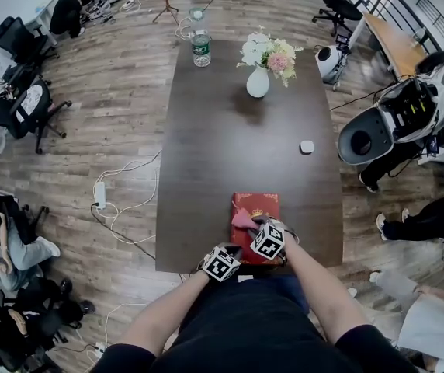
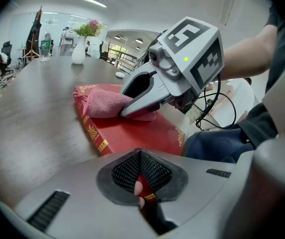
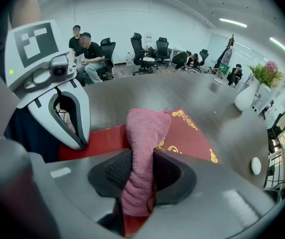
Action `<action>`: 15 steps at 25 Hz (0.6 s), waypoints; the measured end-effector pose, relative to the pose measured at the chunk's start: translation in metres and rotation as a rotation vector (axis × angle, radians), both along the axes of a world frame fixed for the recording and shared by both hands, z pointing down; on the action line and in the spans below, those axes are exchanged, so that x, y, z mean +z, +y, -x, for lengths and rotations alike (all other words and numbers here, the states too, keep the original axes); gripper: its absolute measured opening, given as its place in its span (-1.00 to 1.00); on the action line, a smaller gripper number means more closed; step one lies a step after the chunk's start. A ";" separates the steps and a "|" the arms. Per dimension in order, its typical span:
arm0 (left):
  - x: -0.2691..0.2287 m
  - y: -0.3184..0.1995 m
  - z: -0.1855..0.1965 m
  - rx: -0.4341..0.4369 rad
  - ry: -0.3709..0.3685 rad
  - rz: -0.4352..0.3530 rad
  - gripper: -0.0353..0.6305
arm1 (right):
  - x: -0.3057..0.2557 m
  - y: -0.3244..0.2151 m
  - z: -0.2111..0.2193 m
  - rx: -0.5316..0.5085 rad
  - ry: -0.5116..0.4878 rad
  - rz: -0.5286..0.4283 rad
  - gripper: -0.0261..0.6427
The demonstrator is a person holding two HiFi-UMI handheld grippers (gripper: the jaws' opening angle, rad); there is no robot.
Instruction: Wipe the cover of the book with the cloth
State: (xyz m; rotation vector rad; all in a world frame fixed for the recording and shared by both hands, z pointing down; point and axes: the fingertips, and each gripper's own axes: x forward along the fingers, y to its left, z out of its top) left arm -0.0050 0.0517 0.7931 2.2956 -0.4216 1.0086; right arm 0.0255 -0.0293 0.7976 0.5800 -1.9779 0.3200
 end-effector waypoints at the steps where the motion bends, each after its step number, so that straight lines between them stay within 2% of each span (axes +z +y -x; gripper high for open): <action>1: -0.001 0.001 0.002 0.002 -0.010 0.006 -0.91 | -0.001 0.000 -0.001 0.001 0.001 0.000 -0.57; 15: -0.005 0.004 0.002 0.010 -0.009 0.006 -0.91 | -0.005 0.005 -0.017 0.031 0.003 0.006 -0.57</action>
